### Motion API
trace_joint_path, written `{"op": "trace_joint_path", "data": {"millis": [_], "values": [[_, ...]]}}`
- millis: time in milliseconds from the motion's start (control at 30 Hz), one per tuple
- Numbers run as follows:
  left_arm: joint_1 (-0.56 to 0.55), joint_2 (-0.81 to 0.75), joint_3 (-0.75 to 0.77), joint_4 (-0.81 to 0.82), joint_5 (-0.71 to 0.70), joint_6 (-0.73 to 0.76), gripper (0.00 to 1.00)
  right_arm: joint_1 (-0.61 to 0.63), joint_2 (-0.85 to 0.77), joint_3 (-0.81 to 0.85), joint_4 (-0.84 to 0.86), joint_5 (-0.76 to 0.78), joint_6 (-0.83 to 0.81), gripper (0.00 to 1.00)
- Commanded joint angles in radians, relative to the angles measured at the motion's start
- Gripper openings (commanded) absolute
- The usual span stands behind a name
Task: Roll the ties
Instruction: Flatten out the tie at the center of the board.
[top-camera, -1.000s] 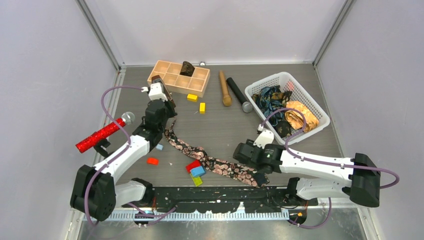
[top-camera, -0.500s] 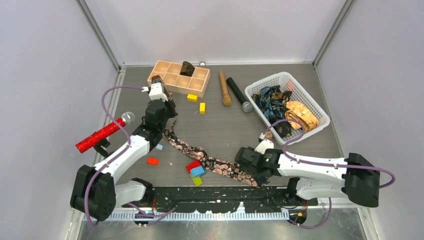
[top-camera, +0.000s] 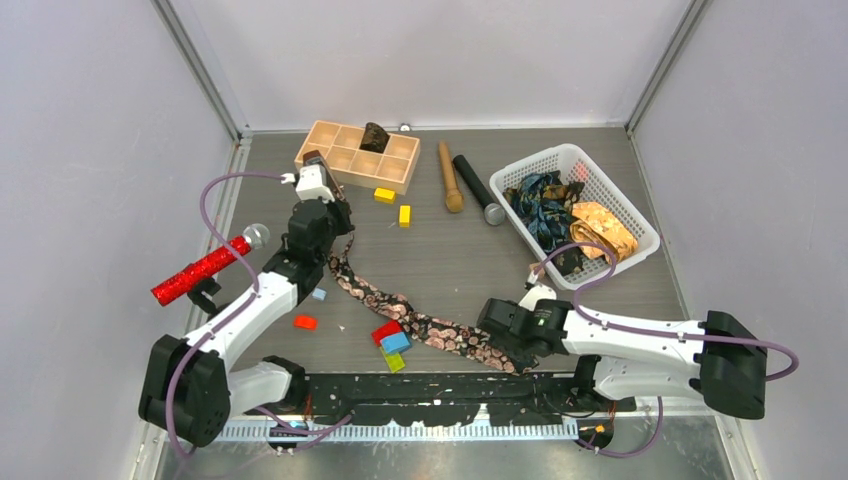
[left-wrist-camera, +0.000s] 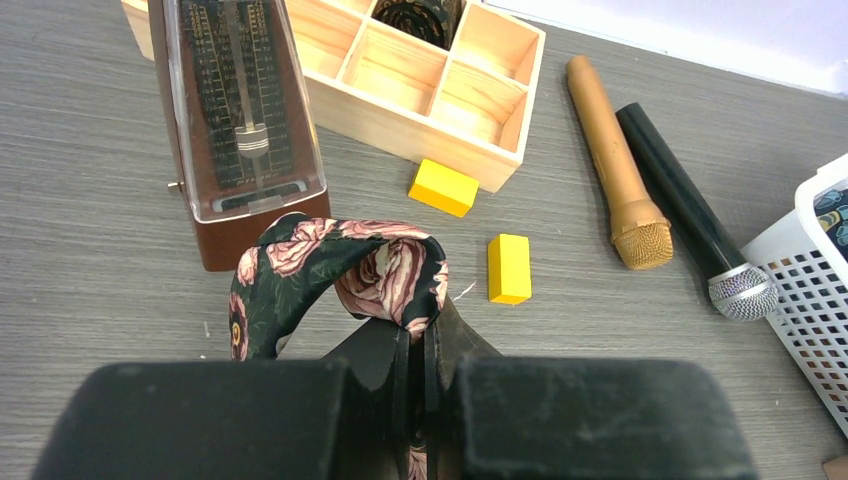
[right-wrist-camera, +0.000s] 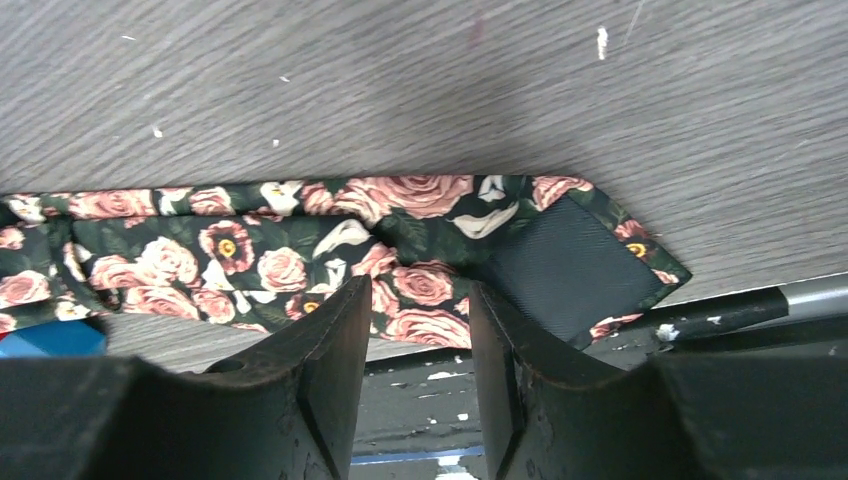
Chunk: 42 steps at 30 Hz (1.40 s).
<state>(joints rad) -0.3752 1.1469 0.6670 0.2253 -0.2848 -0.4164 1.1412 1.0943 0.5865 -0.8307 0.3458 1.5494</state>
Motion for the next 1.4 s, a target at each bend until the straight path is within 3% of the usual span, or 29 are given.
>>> {"op": "trace_joint_path", "data": {"millis": [0, 267, 367, 500, 567, 700, 1033, 1367], "values": [[0.005, -0.036, 0.016, 0.023, 0.012, -0.015, 0.0, -0.005, -0.006, -0.038, -0.022, -0.018, 0.03, 0.47], [0.005, -0.033, 0.016, 0.024, 0.022, -0.022, 0.0, -0.02, 0.064, -0.115, 0.132, -0.075, 0.044, 0.46], [0.005, -0.029, 0.013, 0.026, 0.028, -0.026, 0.0, -0.041, 0.072, -0.144, 0.179, -0.081, 0.05, 0.35], [0.005, -0.028, 0.01, 0.028, 0.029, -0.028, 0.0, -0.078, 0.035, -0.179, 0.193, -0.07, 0.067, 0.07], [0.005, -0.026, 0.008, 0.028, 0.032, -0.03, 0.0, -0.094, -0.005, -0.182, 0.172, -0.044, 0.083, 0.01], [0.005, -0.012, 0.005, 0.033, 0.04, -0.033, 0.0, -0.112, -0.11, -0.148, 0.041, 0.111, 0.127, 0.0], [0.005, 0.038, -0.015, 0.083, 0.091, -0.076, 0.0, -0.2, -0.288, 0.096, -0.54, 0.454, 0.275, 0.0], [0.005, 0.133, -0.062, 0.201, 0.247, -0.2, 0.0, -0.215, -0.303, 0.137, -0.612, 0.452, 0.223, 0.0]]}}
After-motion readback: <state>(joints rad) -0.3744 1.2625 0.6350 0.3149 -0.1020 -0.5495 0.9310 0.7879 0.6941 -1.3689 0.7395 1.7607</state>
